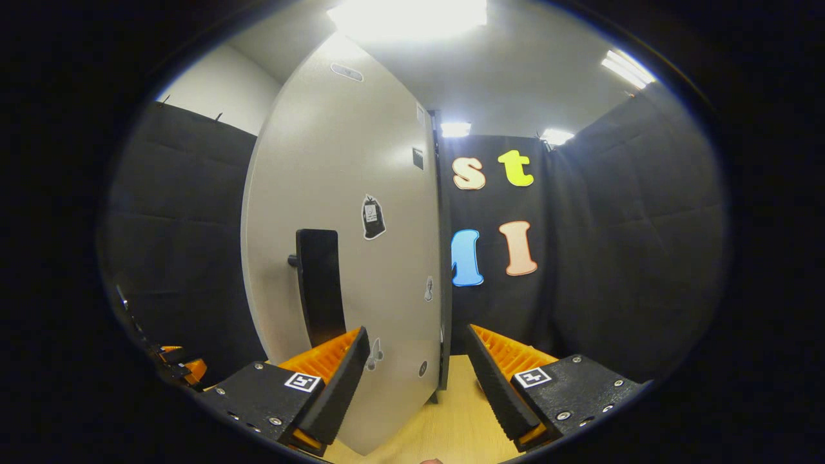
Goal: Open the cabinet door with the right hand, grasp the bottle in the cabinet with the left hand and place it on the coaster, then close the cabinet door with the right hand.
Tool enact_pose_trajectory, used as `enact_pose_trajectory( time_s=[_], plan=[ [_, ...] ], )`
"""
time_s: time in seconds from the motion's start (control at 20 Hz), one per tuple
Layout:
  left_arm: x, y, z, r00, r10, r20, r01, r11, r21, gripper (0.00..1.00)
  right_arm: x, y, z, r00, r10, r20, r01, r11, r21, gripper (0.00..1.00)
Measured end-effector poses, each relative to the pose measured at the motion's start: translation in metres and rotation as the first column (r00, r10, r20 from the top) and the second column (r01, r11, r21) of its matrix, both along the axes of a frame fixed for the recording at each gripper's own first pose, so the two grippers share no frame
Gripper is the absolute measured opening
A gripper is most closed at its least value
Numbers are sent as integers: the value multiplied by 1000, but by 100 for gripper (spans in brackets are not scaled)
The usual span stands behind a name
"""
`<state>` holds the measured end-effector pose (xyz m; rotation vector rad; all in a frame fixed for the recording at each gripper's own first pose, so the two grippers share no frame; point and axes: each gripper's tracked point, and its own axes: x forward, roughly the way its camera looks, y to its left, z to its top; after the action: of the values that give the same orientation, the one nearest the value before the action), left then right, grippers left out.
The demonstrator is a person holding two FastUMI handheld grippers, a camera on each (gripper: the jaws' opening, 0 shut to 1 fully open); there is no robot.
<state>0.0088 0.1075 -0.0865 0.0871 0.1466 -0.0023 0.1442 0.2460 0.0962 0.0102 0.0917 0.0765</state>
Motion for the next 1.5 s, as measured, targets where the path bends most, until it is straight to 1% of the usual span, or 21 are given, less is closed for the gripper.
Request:
enact_pose_trajectory(
  time_s=[0.15, 0.2, 0.45, 0.55, 0.6, 0.65, 0.7, 0.75, 0.8, 0.85, 0.9, 1.1, 1.15, 1.25, 1.35, 1.4, 1.45, 1.5],
  plan=[
    [-1, 18, 3, 1000, 14, 8, -14, 1000, -3, 82, 6, 19, -3, 1000, 11, 5, -11, 1000, 5, 93],
    [-1, 24, 5, 1000, 19, 14, -19, 1000, -4, 87, 7, 25, -3, 1000, 16, 7, -16, 1000, 6, 93],
    [-6, 38, 8, 999, 26, 19, -26, 1000, -9, 87, 23, 61, -4, 999, 49, 22, -49, 999, 7, 93],
    [-8, 42, 11, 999, 25, 24, -25, 1000, -11, 82, 32, 73, -10, 998, 56, 22, -57, 998, 18, 94],
    [-9, 44, 12, 999, 23, 27, -23, 1000, -11, 87, 34, 79, -14, 998, 64, 18, -64, 998, 28, 94],
    [-10, 46, 12, 999, 21, 28, -20, 1000, -11, 87, 37, 85, -18, 997, 74, 12, -74, 996, 39, 91],
    [-12, 48, 13, 999, 18, 27, -18, 1000, -12, 87, 40, 92, -23, 997, 82, 2, -82, 995, 52, 95],
    [-13, 48, 13, 999, 17, 27, -16, 1000, -13, 87, 41, 97, -27, 996, 86, -5, -86, 994, 60, 94],
    [-13, 50, 14, 1000, 14, 28, -14, 1000, -15, 87, 42, 103, -30, 996, 88, -13, -87, 994, 68, 91],
    [-12, 51, 14, 999, 8, 32, -7, 1000, -18, 87, 43, 107, -32, 996, 90, -18, -88, 993, 73, 95],
    [-12, 51, 17, 999, 3, 34, -2, 1000, -20, 91, 43, 110, -33, 996, 91, -20, -89, 993, 79, 95],
    [-6, 50, 18, 999, -25, 30, 26, 999, -45, 91, 36, 110, -37, 998, 67, -19, -65, 995, 80, 95],
    [-4, 47, 20, 999, -40, 32, 42, 998, -56, 87, 32, 109, -38, 998, 52, -20, -50, 995, 81, 95],
    [1, 39, 21, 997, -74, 30, 76, 995, -72, 86, 26, 108, -40, 999, 35, -25, -33, 995, 92, 95],
    [4, 31, 25, 994, -102, 37, 105, 992, -77, 87, 18, 101, -41, 1000, 20, -22, -18, 995, 96, 95],
    [6, 28, 28, 993, -109, 40, 111, 991, -75, 91, 14, 96, -42, 1000, 16, -19, -14, 996, 93, 95],
    [8, 24, 29, 993, -109, 42, 112, 991, -73, 87, 10, 91, -42, 1000, 14, -18, -13, 996, 84, 95],
    [8, 20, 34, 993, -110, 47, 113, 991, -77, 87, 6, 84, -45, 1000, 10, -18, -8, 997, 73, 95]
  ],
)
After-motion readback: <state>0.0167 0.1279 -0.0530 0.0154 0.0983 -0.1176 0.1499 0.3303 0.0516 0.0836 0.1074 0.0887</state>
